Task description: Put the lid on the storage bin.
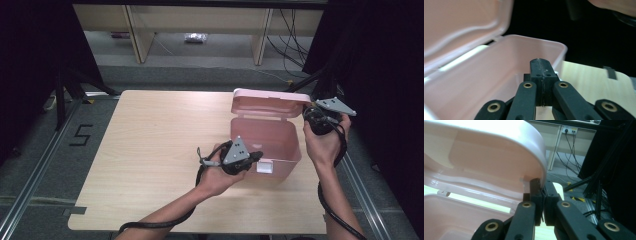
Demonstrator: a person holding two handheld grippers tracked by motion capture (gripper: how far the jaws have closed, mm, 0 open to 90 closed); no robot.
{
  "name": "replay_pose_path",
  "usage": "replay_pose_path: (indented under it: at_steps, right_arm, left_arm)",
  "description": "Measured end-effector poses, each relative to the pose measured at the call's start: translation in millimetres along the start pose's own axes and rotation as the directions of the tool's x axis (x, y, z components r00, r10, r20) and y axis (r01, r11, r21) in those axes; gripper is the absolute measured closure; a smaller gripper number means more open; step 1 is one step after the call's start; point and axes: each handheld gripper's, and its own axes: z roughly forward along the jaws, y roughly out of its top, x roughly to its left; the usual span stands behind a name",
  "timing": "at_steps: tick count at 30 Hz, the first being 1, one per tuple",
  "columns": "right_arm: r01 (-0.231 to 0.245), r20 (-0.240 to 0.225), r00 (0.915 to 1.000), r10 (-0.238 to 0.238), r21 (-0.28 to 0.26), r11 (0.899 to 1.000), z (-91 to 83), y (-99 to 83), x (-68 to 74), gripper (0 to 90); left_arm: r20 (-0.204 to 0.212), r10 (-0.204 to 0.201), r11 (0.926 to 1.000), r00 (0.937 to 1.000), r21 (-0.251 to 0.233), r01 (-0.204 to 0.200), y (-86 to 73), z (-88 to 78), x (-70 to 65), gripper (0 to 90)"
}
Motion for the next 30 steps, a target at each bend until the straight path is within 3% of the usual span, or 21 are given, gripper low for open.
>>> replay_pose_path:
  at_steps: [5, 8, 12, 14, 17, 18, 20, 21, 22, 24, 25, 30]
  right_arm:
    - [-0.007, -0.002, 1.0000, 0.007, 0.001, 1.000, -1.9, -1.9, 1.0, 88.9]
    - [0.021, -0.003, 0.9998, -0.021, -0.006, 1.000, -2.2, -2.7, -0.5, 88.9]
    - [-0.002, 0.000, 1.0000, 0.002, 0.004, 1.000, -4.5, -3.9, 1.7, 88.9]
    - [0.028, -0.003, 0.9996, -0.028, -0.002, 1.000, -5.1, -4.6, 0.0, 88.9]
    - [-0.004, 0.003, 1.0000, 0.004, 0.003, 1.000, -6.4, -5.5, 3.1, 88.9]
    - [0.024, -0.004, 0.9997, -0.024, 0.001, 1.000, -6.9, -6.3, 1.1, 88.9]
    - [-0.004, 0.006, 1.0000, 0.004, 0.001, 1.000, -7.7, -8.2, 3.5, 88.8]
    - [0.027, 0.000, 0.9996, -0.027, -0.004, 1.000, -8.3, -8.6, 1.0, 88.9]
    - [0.009, -0.002, 1.0000, -0.009, 0.014, 1.000, -9.9, -9.0, 2.4, 88.9]
    - [0.031, 0.000, 0.9995, -0.031, -0.001, 1.000, -9.9, -10.6, 2.0, 88.8]
    - [0.008, 0.001, 1.0000, -0.008, 0.007, 1.000, -11.7, -11.3, 4.2, 88.9]
    - [0.033, 0.003, 0.9994, -0.033, 0.003, 0.999, -13.4, -14.1, 3.2, 88.8]
  left_arm:
    - [-0.052, -0.026, 0.9995, 0.9983, -0.021, 0.025, 6.8, -11.4, 20.3, 90.0]
    - [-0.083, -0.035, 0.9992, 0.9959, -0.022, 0.033, 9.1, -16.1, 32.0, 90.0]
    - [-0.111, -0.036, 0.9991, 0.9931, -0.027, 0.033, 12.3, -20.1, 43.4, 90.0]
    - [-0.125, -0.043, 0.9987, 0.9912, -0.032, 0.039, 13.8, -21.7, 47.5, 90.0]
    - [-0.143, -0.052, 0.9980, 0.9884, -0.041, 0.047, 15.0, -23.8, 51.7, 90.0]
    - [-0.145, -0.052, 0.9981, 0.9880, -0.041, 0.046, 15.1, -24.2, 52.2, 90.0]
    - [-0.150, -0.054, 0.9979, 0.9873, -0.043, 0.048, 14.5, -24.3, 51.9, 90.0]
    - [-0.149, -0.054, 0.9979, 0.9874, -0.043, 0.048, 14.1, -24.1, 51.6, 90.0]
    - [-0.147, -0.052, 0.9981, 0.9878, -0.040, 0.046, 13.7, -23.9, 51.2, 90.0]
    - [-0.147, -0.054, 0.9979, 0.9877, -0.042, 0.049, 12.8, -23.2, 50.6, 90.0]
    - [-0.149, -0.054, 0.9979, 0.9873, -0.042, 0.049, 12.6, -23.3, 50.8, 90.0]
    - [-0.159, -0.058, 0.9976, 0.9856, -0.047, 0.051, 13.5, -24.9, 53.5, 90.0]
